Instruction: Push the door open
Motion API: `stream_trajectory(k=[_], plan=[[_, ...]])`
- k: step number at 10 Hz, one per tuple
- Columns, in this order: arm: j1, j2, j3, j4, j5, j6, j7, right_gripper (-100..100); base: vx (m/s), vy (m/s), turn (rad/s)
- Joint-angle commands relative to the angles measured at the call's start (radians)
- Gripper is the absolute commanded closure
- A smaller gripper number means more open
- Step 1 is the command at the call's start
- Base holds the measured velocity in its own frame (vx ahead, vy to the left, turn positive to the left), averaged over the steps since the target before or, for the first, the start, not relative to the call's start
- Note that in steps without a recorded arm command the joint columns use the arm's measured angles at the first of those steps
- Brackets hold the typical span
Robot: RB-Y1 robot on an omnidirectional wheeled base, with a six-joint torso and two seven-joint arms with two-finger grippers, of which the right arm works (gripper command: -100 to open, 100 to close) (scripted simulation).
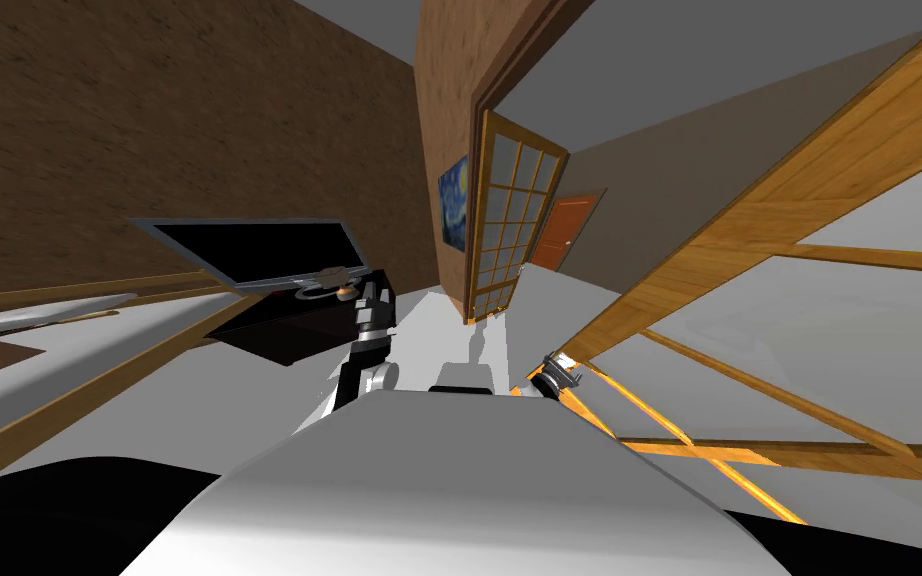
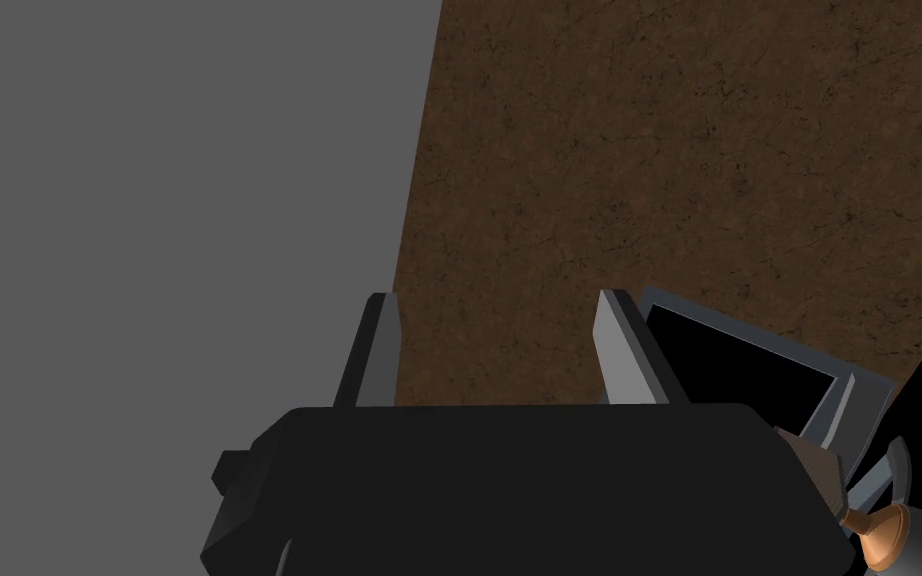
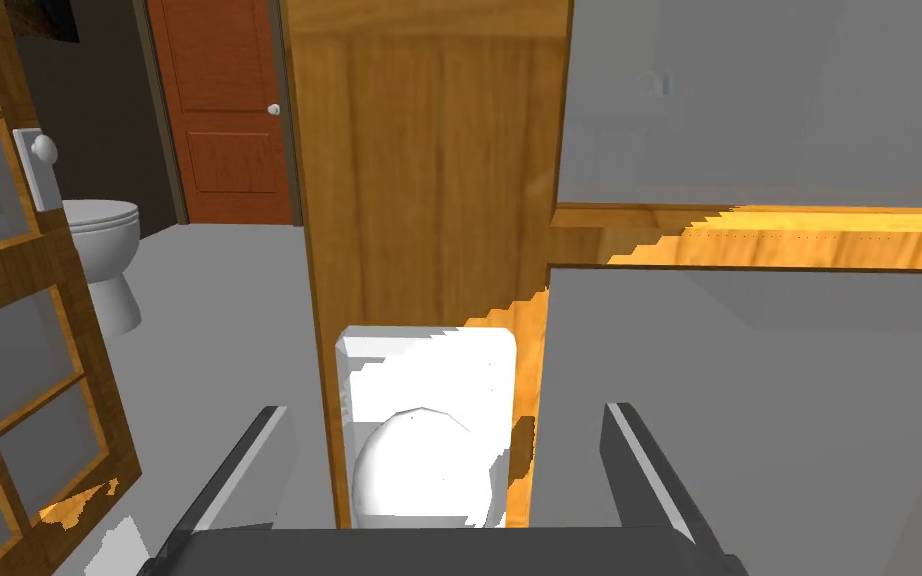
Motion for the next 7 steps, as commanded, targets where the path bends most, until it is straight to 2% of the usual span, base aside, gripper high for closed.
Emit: stream_trajectory(k=[1, 2, 3, 7], plan=[[0.010, 0.028, 0.000, -0.006, -0.001, 0.002, -0.005, -100, 0.103, -0.163, 0.019], [0.013, 0.022, 0.000, -0.019, -0.001, 0.004, 0.002, -100, 0.038, -0.063, 0.007], [0.013, 0.022, 0.000, -0.019, -0.001, 0.004, 0.002, 100, -0.008, 0.016, -0.001], [0.013, 0.022, 0.000, -0.019, -0.001, 0.004, 0.002, 100, -0.005, 0.012, 0.001]])
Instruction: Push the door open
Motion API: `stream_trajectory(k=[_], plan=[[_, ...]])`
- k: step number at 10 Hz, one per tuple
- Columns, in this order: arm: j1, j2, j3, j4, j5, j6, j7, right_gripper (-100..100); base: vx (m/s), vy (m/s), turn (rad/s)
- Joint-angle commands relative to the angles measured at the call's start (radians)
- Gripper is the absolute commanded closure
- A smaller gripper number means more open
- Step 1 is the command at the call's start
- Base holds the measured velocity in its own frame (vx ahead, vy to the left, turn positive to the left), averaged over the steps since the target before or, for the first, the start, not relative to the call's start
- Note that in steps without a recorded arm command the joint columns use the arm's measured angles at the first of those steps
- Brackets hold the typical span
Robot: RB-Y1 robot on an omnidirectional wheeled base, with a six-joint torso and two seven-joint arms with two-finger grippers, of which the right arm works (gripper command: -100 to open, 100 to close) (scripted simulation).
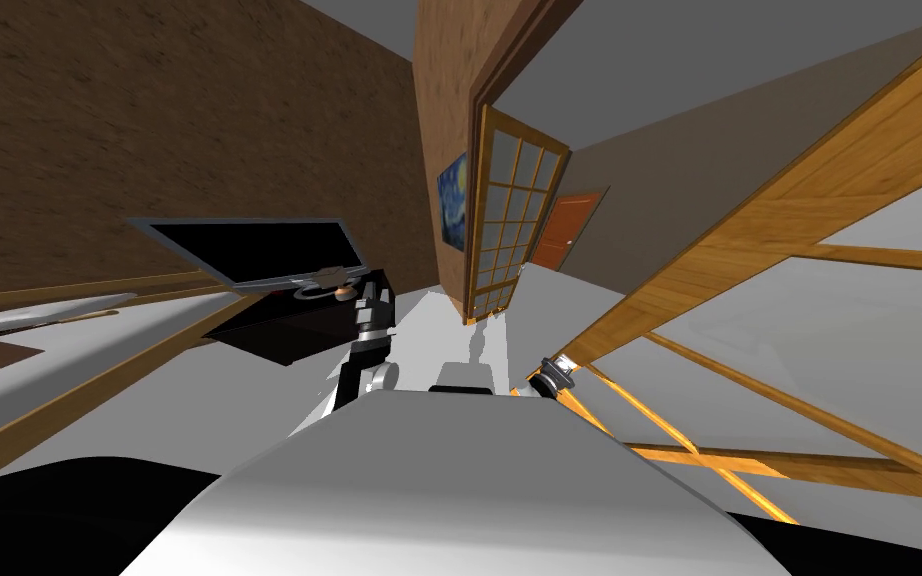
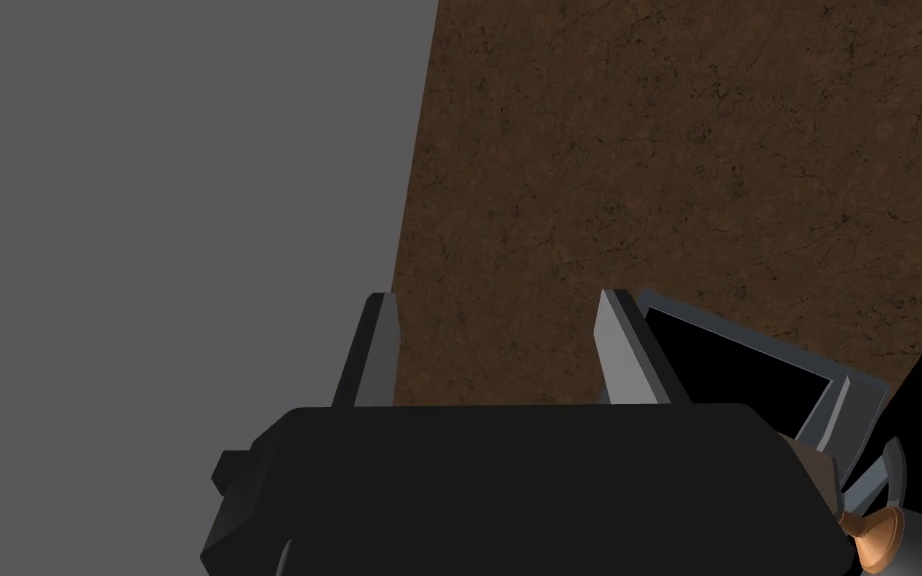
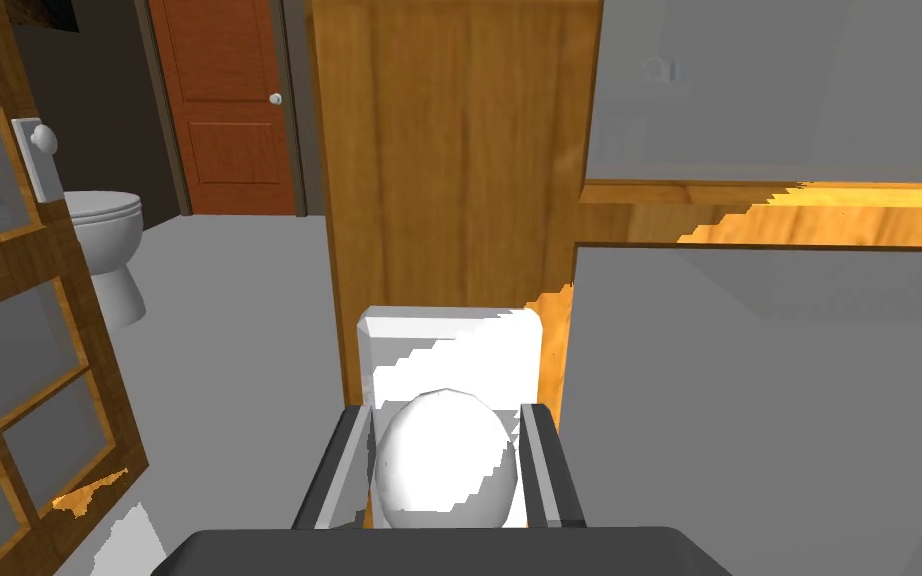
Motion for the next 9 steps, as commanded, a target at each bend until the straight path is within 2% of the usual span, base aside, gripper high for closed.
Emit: stream_trajectory(k=[1, 3, 6, 7, 9], plan=[[0.001, 0.000, -0.001, -0.001, 0.000, -0.002, 0.000, 100, 0.000, 0.000, 0.000], [0.003, -0.021, -0.021, 0.001, -0.018, -0.002, 0.004, 100, 0.125, -0.072, -0.033], [0.006, -0.041, -0.047, 0.001, -0.040, -0.004, 0.009, 100, 0.147, -0.128, -0.039], [0.006, -0.041, -0.047, 0.001, -0.040, -0.004, 0.009, 100, 0.140, -0.115, -0.056], [0.009, -0.055, -0.072, 0.002, -0.062, -0.006, 0.014, 100, 0.169, -0.144, -0.044]])
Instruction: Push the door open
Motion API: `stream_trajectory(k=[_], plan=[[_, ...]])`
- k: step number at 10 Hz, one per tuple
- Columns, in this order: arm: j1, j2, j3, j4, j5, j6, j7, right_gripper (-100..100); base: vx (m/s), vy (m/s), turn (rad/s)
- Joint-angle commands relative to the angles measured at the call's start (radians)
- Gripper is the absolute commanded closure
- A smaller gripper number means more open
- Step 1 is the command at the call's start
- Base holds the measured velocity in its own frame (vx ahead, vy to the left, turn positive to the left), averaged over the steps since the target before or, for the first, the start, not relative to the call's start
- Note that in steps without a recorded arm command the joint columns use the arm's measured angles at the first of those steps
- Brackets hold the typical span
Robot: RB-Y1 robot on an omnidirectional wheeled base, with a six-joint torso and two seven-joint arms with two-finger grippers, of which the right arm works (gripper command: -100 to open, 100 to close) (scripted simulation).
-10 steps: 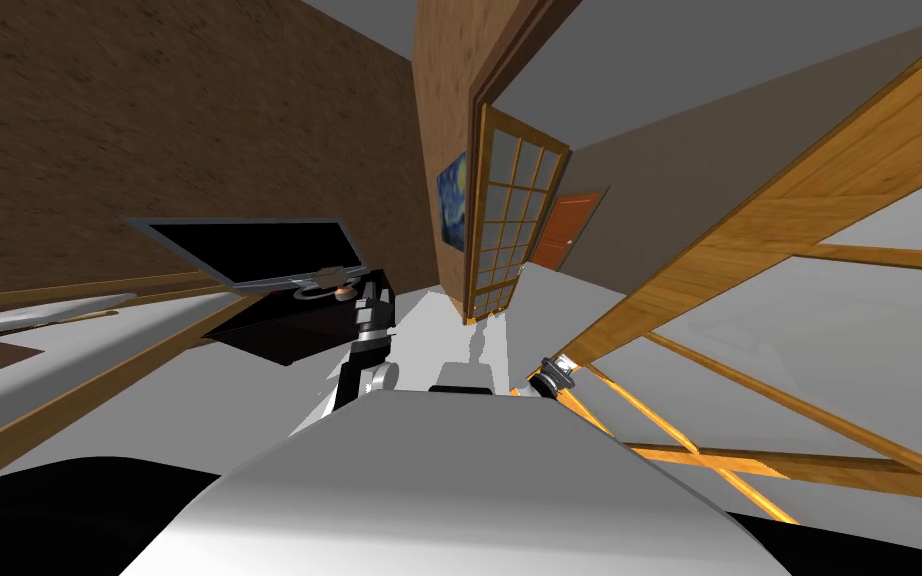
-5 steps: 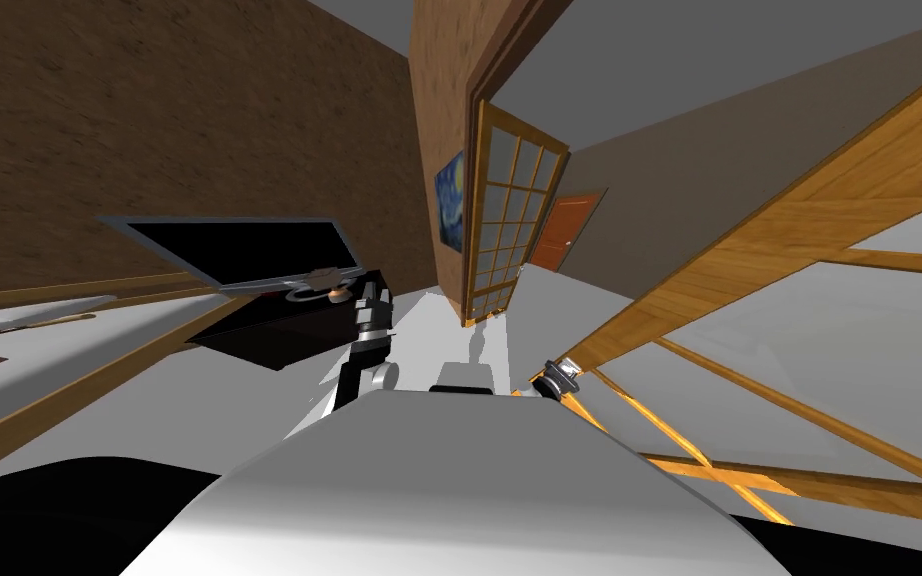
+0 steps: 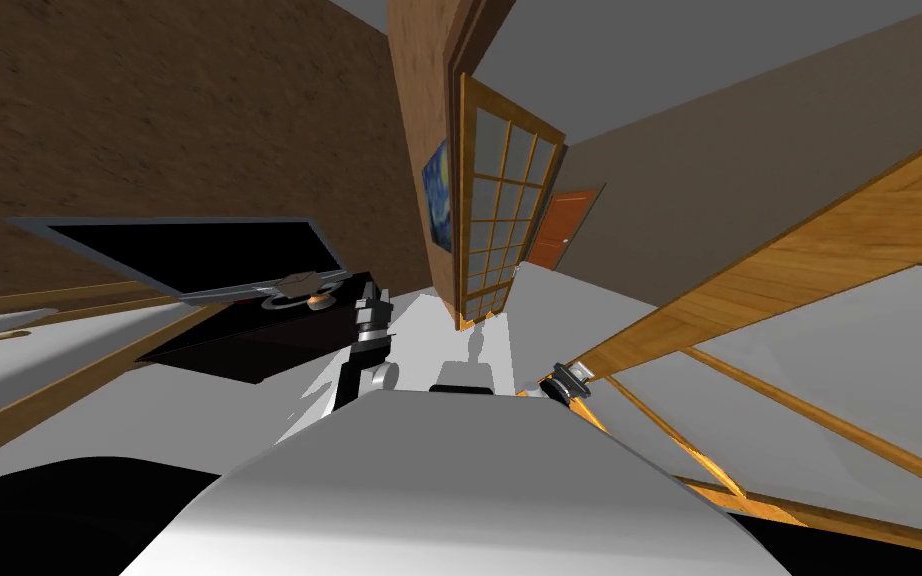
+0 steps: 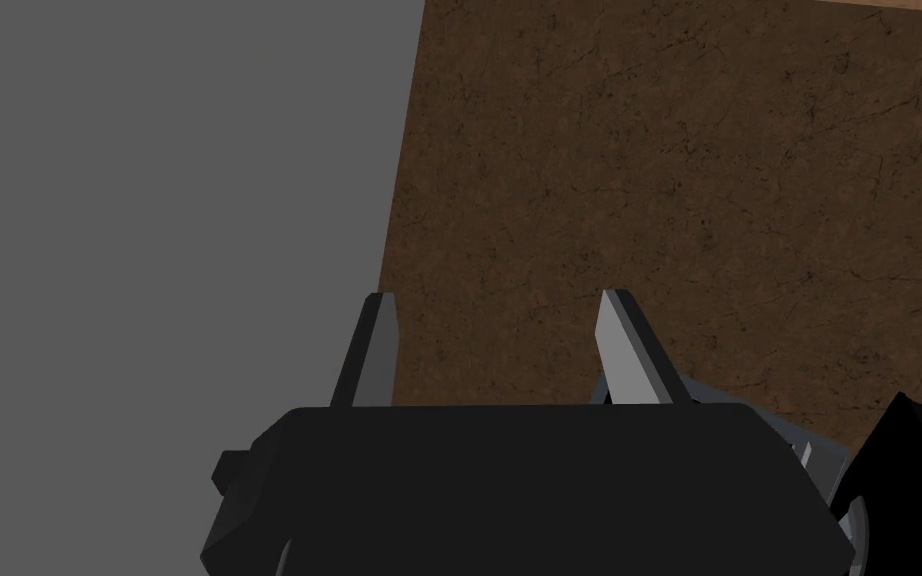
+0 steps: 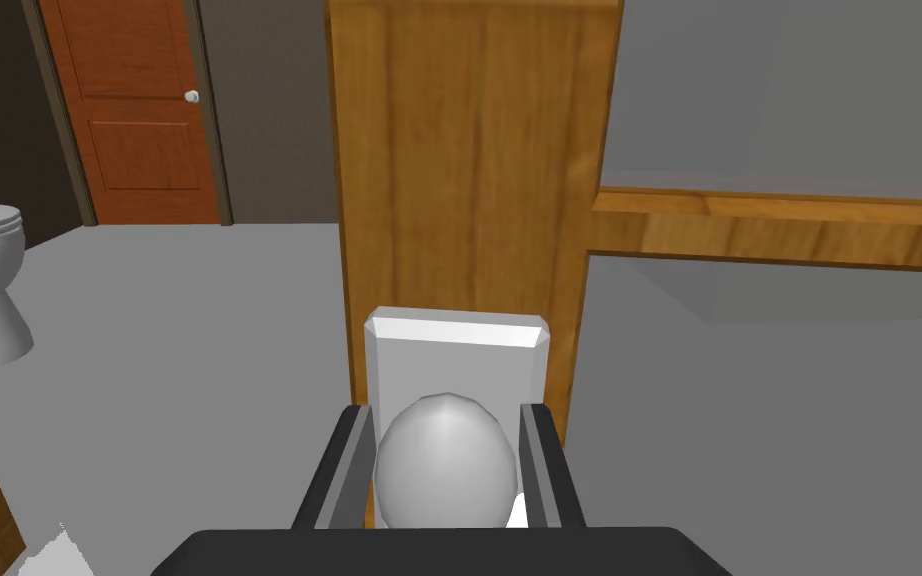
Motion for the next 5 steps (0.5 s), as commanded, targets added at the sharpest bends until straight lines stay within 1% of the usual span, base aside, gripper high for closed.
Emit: stream_trajectory(k=[1, 2, 3, 4, 5], plan=[[0.006, -0.013, -0.027, -0.006, -0.019, -0.009, 0.008, 100, 0.173, -0.144, -0.080], [0.008, -0.018, -0.041, -0.006, -0.031, -0.010, 0.010, 100, 0.176, -0.186, -0.065], [0.008, -0.018, -0.041, -0.006, -0.031, -0.010, 0.010, 100, 0.122, -0.118, -0.025], [0.011, -0.023, -0.063, -0.005, -0.049, -0.012, 0.014, 100, 0.157, -0.138, -0.095], [0.012, -0.024, -0.070, -0.005, -0.055, -0.013, 0.016, 100, 0.183, -0.134, -0.065]])
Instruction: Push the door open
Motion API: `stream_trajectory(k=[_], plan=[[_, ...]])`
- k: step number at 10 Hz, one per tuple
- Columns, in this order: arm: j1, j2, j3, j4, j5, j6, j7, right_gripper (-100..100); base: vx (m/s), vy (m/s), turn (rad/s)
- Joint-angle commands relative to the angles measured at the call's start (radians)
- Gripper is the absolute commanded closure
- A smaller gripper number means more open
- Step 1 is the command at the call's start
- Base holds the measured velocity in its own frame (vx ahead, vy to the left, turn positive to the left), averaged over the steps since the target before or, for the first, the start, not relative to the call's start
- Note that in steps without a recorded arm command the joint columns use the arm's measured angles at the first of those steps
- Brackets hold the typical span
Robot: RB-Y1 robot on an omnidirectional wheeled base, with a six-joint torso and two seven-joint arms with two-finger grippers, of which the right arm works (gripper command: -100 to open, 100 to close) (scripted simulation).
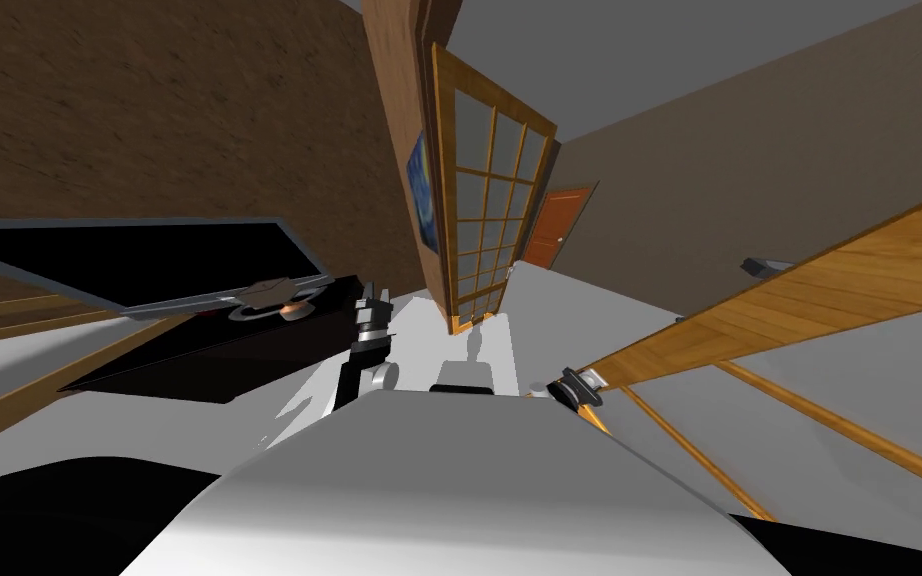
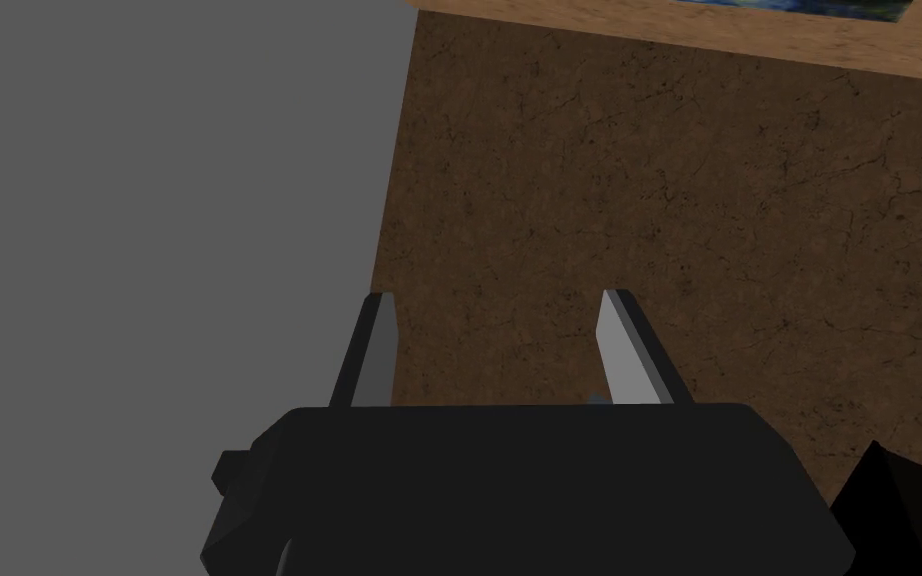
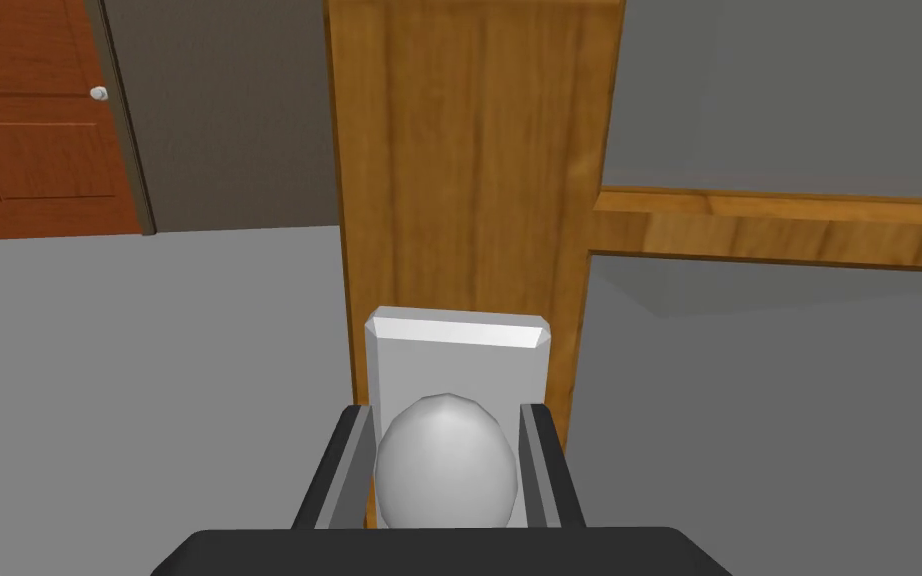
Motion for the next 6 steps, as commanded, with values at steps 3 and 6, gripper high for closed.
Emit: stream_trajectory(k=[3, 6], plan=[[0.006, -0.017, -0.042, 0.021, -0.030, -0.024, -0.004, 100, 0.132, -0.106, -0.050], [0.010, -0.014, -0.074, 0.021, -0.057, -0.027, 0.002, 100, 0.157, -0.125, -0.065]])
